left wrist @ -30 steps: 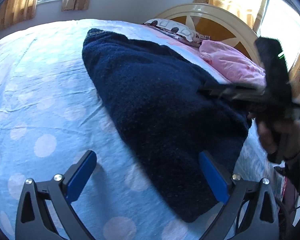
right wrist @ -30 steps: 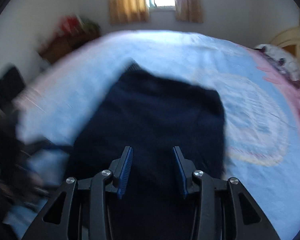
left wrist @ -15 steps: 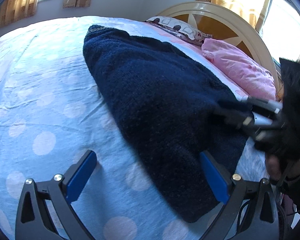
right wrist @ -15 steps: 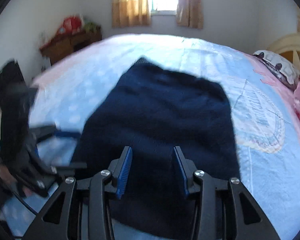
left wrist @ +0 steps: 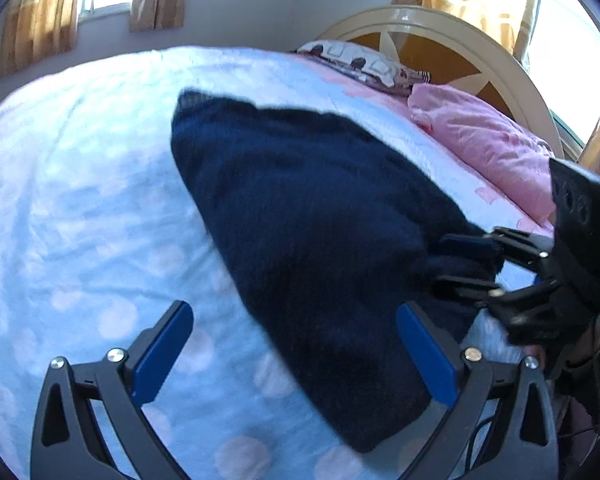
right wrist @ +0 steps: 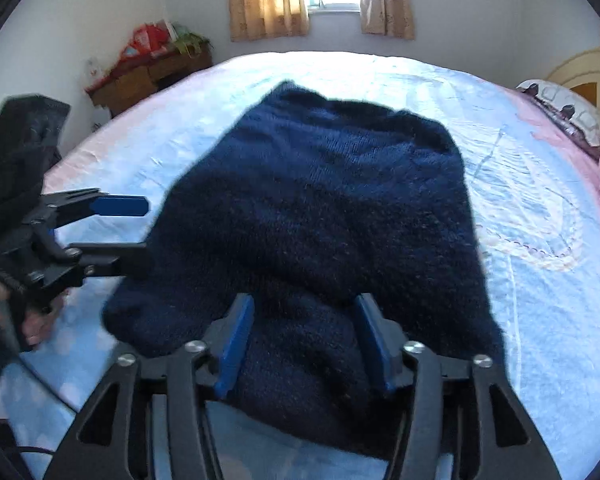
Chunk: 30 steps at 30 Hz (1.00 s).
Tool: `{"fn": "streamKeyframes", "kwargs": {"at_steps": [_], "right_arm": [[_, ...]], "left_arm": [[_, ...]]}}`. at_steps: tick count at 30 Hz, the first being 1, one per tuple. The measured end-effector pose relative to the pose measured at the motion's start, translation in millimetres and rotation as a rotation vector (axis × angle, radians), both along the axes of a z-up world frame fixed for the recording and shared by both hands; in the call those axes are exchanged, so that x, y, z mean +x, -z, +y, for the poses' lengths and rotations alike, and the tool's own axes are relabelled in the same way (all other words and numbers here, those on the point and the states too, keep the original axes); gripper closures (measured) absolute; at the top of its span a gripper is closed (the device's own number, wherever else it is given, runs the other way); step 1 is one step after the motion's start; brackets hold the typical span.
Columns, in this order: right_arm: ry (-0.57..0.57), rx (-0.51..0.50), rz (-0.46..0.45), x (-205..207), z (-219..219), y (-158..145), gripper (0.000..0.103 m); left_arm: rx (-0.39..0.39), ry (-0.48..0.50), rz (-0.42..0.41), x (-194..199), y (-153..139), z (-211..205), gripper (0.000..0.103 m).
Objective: Fold small clothes
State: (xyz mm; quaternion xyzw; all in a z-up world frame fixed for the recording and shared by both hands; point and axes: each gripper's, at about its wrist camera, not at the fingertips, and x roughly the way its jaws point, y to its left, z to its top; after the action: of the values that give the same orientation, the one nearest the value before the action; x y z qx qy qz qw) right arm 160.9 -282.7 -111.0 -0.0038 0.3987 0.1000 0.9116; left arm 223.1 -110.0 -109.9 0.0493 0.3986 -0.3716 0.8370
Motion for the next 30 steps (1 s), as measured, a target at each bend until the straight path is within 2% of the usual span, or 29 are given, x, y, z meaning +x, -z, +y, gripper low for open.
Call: {"fn": "streamKeyframes", "kwargs": {"at_steps": [3,7,10,12,15,21,24,30], "right_arm": [[0.038,0.085,-0.066,-6.1,-26.5,-24.2,0.038],[0.13,0.159,-0.089,-0.3,-74.7,-38.1,0.036],[0.175,0.266,-0.031,16.4,-110.0,-30.9,0.036],[0.198,0.361,0.028,35.4,-131.6,-19.3,0.036],[0.204,0.447,0.079,59.3,-145.9,-2.6,0.036],[0.174,0.58,0.125,100.0,-155.4,19.4,0.036],[0.152,0.594,0.165,114.6,-152.9,28.5,0.036],[0.122,0.63,0.187,127.3,-157.1,39.7,0.036]], "left_arm": [[-0.005,-0.028,-0.023,11.5,-4.5,0.5,0.0],[-0.066,-0.083,0.078,38.7,8.4,4.9,0.0],[-0.129,-0.122,0.154,52.1,20.4,10.9,0.0],[-0.159,-0.132,0.183,55.5,24.3,11.5,0.0],[-0.177,-0.135,0.21,57.4,28.4,7.8,0.0],[-0.114,-0.113,0.173,57.4,26.6,-15.8,0.0],[-0.082,-0.105,0.159,58.8,29.1,-24.8,0.0],[-0.046,-0.076,0.115,57.3,32.7,-39.6,0.0]]}}
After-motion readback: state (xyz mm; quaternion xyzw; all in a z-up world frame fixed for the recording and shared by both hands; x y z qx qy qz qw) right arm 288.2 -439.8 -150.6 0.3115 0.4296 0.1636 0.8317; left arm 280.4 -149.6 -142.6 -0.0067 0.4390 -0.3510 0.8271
